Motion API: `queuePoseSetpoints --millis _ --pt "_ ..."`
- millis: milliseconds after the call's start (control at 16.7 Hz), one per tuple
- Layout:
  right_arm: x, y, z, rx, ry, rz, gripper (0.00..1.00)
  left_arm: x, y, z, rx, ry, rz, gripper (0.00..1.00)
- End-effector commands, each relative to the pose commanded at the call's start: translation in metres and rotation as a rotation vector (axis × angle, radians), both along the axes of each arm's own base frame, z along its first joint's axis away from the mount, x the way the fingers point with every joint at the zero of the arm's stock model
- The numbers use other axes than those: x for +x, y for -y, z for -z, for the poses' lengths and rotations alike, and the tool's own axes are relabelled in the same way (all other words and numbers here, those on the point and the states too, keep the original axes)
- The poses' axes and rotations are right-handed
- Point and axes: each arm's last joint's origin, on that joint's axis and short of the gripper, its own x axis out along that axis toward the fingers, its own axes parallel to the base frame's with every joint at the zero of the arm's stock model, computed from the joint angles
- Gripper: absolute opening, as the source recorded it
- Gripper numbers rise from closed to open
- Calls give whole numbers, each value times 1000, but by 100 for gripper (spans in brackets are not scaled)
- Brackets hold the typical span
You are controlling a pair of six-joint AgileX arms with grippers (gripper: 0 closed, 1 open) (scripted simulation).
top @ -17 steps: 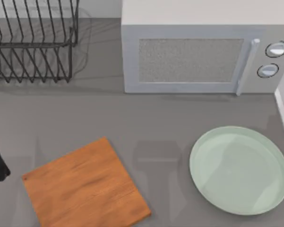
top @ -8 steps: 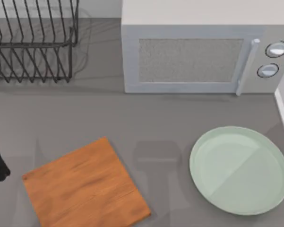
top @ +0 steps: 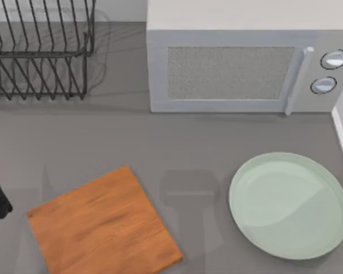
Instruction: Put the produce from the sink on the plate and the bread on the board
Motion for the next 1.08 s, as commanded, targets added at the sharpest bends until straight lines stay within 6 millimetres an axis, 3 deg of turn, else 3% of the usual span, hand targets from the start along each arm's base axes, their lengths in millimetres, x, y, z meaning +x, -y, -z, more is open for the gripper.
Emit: queuePoseSetpoints --millis 120,900,1080 --pt "0 0 0 0 0 0 100 0 0 0 0 0 0 100" --pt "0 0 0 0 0 0 2 0 0 0 0 0 0 100" --pt "0 0 0 0 0 0 0 0 0 0 0 0 0 100"
